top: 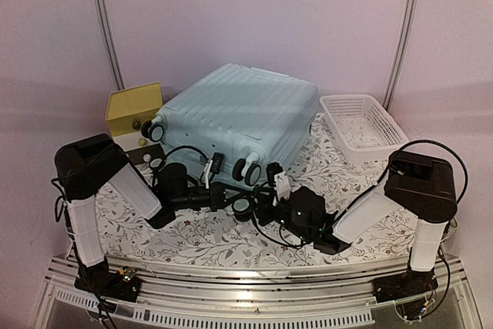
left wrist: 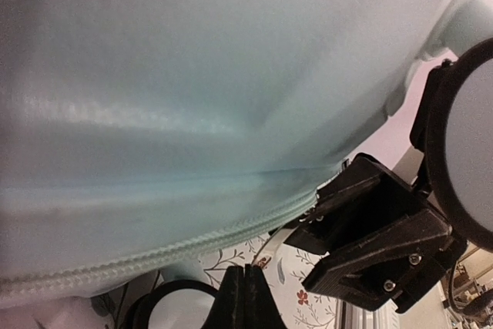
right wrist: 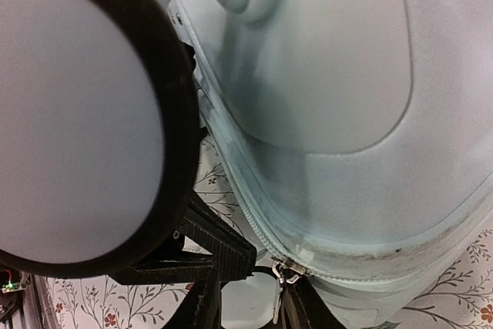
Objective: Open, take out, and arrange the luggage
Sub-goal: Grab the zipper of the luggage.
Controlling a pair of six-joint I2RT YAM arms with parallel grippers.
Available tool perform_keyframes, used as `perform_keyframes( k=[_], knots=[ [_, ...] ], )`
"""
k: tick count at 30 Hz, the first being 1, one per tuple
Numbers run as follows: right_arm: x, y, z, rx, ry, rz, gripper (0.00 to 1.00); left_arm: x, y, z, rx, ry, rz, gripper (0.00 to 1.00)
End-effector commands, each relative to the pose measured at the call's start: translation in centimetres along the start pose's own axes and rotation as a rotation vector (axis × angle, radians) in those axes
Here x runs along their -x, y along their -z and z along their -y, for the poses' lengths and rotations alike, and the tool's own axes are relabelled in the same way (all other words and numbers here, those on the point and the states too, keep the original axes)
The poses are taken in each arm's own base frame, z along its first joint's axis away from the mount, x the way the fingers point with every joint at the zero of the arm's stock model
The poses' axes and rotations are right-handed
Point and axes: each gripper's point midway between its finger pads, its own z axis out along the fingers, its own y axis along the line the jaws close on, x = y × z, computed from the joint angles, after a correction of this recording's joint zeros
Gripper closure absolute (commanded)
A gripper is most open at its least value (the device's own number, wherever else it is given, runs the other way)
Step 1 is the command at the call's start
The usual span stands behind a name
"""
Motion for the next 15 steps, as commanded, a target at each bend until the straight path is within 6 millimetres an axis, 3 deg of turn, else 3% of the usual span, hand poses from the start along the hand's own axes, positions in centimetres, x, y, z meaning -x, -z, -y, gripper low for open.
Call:
perform_keyframes(
  k=[1, 6, 11, 15],
  knots=[
    [0.23, -0.87, 2.87, -0.138, -0.016, 0.016, 0.73, -0.38, -1.14, -0.61, -0.011, 0.022, -0.012, 0.99],
    [0.55, -1.09, 2.88, -0.148, -0.014, 0.026, 0.79, -0.44, -1.38, -0.44, -0.022, 0.022, -0.017, 0.99],
    [0.85, -1.07, 3.05, -0.158, -0.021, 0.035, 0.96, -0.35, -1.23, -0.44, -0.015, 0.018, -0.012, 0.99],
    [1.10, -0.56, 3.34, -0.167, -0.026, 0.042, 0.98, -0.26, -1.06, -0.47, -0.007, 0.018, -0.006, 0.99]
  ],
)
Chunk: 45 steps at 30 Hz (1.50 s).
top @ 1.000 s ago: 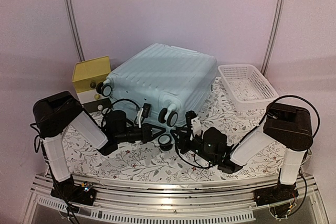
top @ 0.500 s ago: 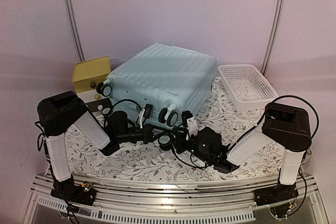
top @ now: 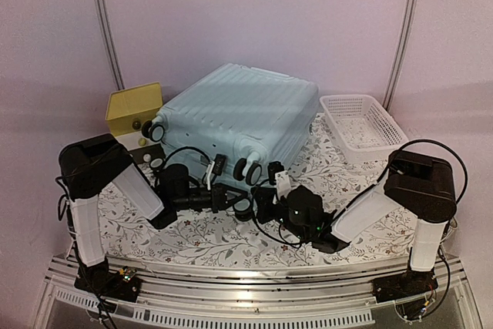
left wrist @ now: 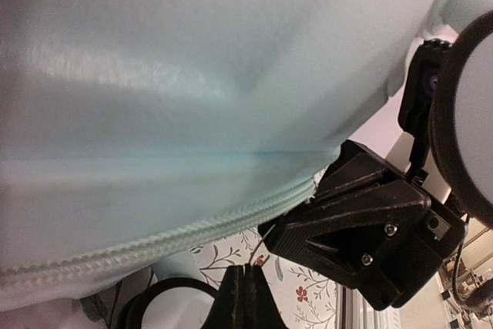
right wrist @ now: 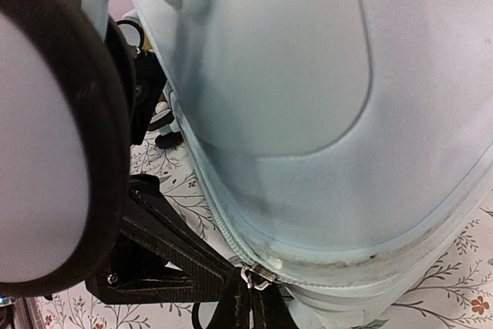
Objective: Open, take out, and arrange the luggage
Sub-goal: Grab the zipper of the luggage, then unzip the zipper of the luggage.
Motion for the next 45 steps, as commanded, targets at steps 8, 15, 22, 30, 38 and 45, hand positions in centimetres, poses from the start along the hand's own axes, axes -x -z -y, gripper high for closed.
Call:
perform_keyframes(
  k=[8, 15, 22, 30, 38, 45],
  knots=[
    [0.8, 1.8, 3.0, -0.092, -0.007, 0.001, 0.99, 2.1, 1.2, 0.4, 0.070, -0.006, 0.064, 0.99],
    [-0.3, 4.3, 4.1, -0.058, 0.000, -0.085, 0.99, 3.4, 3.6, 1.7, 0.116, -0.017, 0.116, 0.96],
    [0.0, 5.0, 5.3, -0.029, 0.003, -0.106, 0.99, 5.2, 6.3, 3.4, 0.235, -0.099, 0.154, 0.68],
    [1.4, 5.1, 5.9, -0.016, 0.049, -0.087, 0.99, 8.2, 7.9, 7.3, 0.277, -0.136, 0.188, 0.19],
    [1.2, 4.9, 5.1, 0.050, 0.062, -0.106, 0.99, 9.3, 5.8, 10.7, 0.318, -0.192, 0.152, 0.02],
    [0.9, 4.6, 5.1, 0.055, 0.054, -0.112, 0.99, 9.3, 2.2, 10.6, 0.443, -0.171, 0.059, 0.02]
  ],
)
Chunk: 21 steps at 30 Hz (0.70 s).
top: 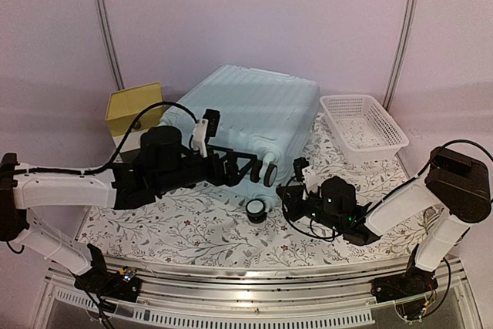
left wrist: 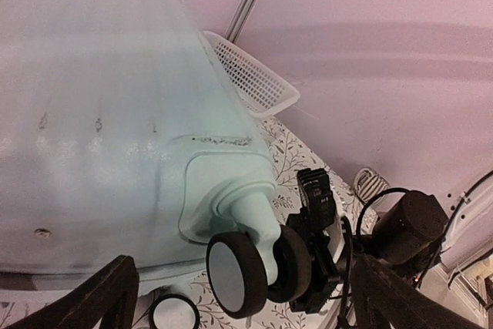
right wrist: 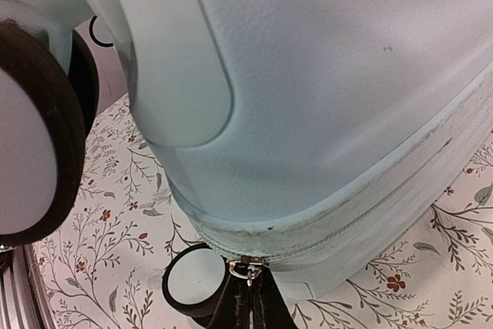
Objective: Open, take out, and arrange the luggage
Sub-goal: Unzip the zipper of the luggage.
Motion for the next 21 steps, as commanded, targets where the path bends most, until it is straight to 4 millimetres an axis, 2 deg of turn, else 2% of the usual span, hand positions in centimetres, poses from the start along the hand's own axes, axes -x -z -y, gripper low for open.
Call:
perform_keyframes(
  k=[1, 9, 18, 21],
  knots=[
    [-0.2, 0.2, 0.3, 0.001, 0.002, -0.007, 0.99, -2.1, -1.2, -0.5, 0.113, -0.029, -0.100, 0.02],
    [-0.6, -0.3, 0.0, 0.014, -0.002, -0.020, 0.99, -2.3, -3.0, 0.5, 0.120, -0.053, -0.140, 0.02],
    [-0.8, -0.2, 0.2, 0.008, -0.009, -0.024, 0.99, -4.5, -5.2, 2.2, 0.140, -0.146, -0.238, 0.02],
    [-0.7, -0.1, 0.3, 0.005, -0.007, -0.021, 0.99, -5.1, -5.7, 2.3, 0.154, -0.167, -0.262, 0.07]
  ],
)
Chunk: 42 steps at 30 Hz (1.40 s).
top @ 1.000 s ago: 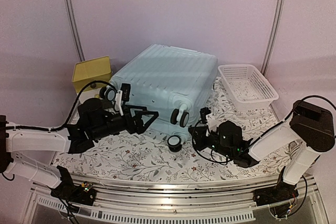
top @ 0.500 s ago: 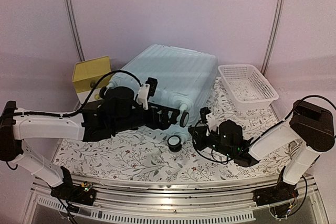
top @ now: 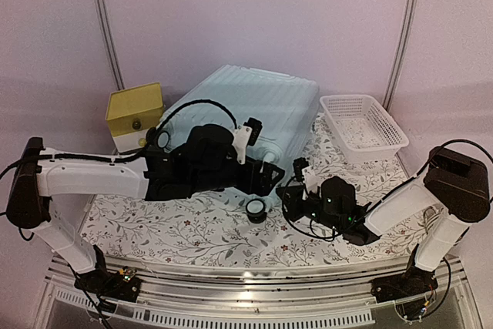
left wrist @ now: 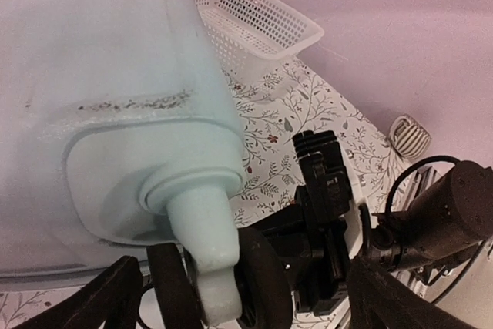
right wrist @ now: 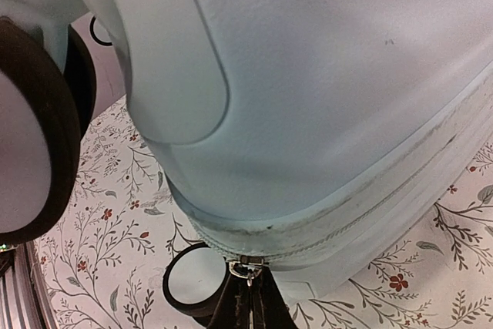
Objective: Open, take out, and arrange the luggage
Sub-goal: Unzip the zipper of the luggage.
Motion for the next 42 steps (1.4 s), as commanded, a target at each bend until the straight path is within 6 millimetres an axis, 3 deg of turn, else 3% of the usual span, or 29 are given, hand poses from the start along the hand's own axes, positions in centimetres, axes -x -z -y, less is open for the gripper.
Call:
perform_keyframes(
  k=[1, 12, 17, 31, 36, 40, 41, 42],
  knots=[
    [-0.5, 0.1, 0.3, -0.001, 0.000, -0.015, 0.99, -1.5, -0.9, -0.1, 0.052, -0.067, -0.067, 0.08],
    [0.0, 1.7, 3.2, 0.002, -0.028, -0.030, 0.99, -1.8, -1.1, -1.5, 0.123, -0.142, -0.089, 0.70],
    [0.3, 1.2, 5.0, -0.024, -0.041, -0.055, 0.99, -1.5, -0.7, -1.6, 0.132, -0.155, -0.083, 0.83],
    [2.1, -2.2, 13.8, -0.308, -0.172, -0.114, 0.97, -0.9, -0.7, 1.5, -0.040, -0.130, -0.054, 0.85],
    [3.6, -1.0, 14.3, -0.322, -0.184, -0.078, 0.69, -0.8, -1.5, 3.9, -0.151, -0.087, -0.045, 0.85],
    [5.5, 1.2, 13.7, -0.322, -0.151, -0.037, 0.60, -0.4, -1.9, 6.8, -0.277, -0.064, -0.019, 0.82],
    [5.9, 1.8, 13.6, -0.323, -0.144, -0.031, 0.57, -0.4, -1.9, 7.5, -0.304, -0.065, -0.015, 0.77],
    [5.9, 2.4, 13.5, -0.325, -0.132, -0.044, 0.53, -0.4, -1.9, 8.1, -0.326, -0.068, -0.014, 0.65]
  ],
)
